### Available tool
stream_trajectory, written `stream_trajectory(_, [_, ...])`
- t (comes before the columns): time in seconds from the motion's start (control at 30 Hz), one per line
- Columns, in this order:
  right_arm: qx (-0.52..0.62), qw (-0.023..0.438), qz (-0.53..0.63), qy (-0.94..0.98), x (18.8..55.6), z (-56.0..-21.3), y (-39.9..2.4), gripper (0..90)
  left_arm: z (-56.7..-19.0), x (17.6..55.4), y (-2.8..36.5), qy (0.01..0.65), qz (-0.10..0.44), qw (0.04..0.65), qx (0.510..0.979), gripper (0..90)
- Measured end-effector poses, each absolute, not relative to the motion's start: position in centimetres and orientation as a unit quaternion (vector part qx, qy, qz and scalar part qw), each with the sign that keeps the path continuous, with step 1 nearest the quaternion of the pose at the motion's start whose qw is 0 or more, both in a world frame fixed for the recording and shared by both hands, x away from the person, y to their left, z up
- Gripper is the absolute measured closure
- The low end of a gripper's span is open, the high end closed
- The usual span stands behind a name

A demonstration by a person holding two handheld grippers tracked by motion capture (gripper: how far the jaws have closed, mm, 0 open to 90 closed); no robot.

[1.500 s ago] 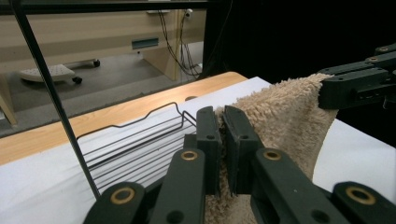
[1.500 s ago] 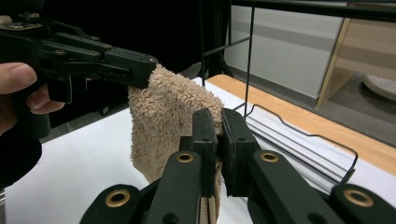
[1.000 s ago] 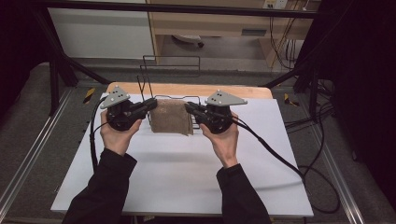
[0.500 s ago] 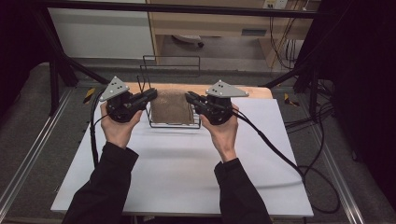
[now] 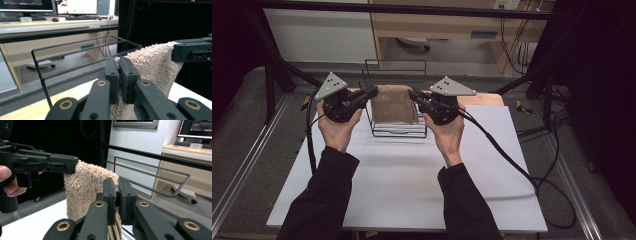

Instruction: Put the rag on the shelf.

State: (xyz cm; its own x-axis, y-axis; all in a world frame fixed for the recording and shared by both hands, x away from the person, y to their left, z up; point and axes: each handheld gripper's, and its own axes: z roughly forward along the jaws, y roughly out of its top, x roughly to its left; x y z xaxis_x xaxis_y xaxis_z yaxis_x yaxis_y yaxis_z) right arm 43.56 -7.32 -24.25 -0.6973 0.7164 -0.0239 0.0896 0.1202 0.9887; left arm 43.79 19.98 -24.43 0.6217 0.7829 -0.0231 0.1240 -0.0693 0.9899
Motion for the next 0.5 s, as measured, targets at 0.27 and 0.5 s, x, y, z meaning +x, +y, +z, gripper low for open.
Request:
stream_trajectory(0.27, [0.285, 0.275, 0.606, 0.690, 44.1, -22.9, -7.3, 85.4, -23.2, 44.1, 19.9, 0.328, 0.289, 0.603, 0.667, 85.4])
stream_trajectory(0.5, [0.282, 0.282, 0.614, 0.680, 44.6, -21.6, -7.2, 85.5, -21.8, 44.5, 19.9, 0.325, 0.299, 0.605, 0.662, 85.4])
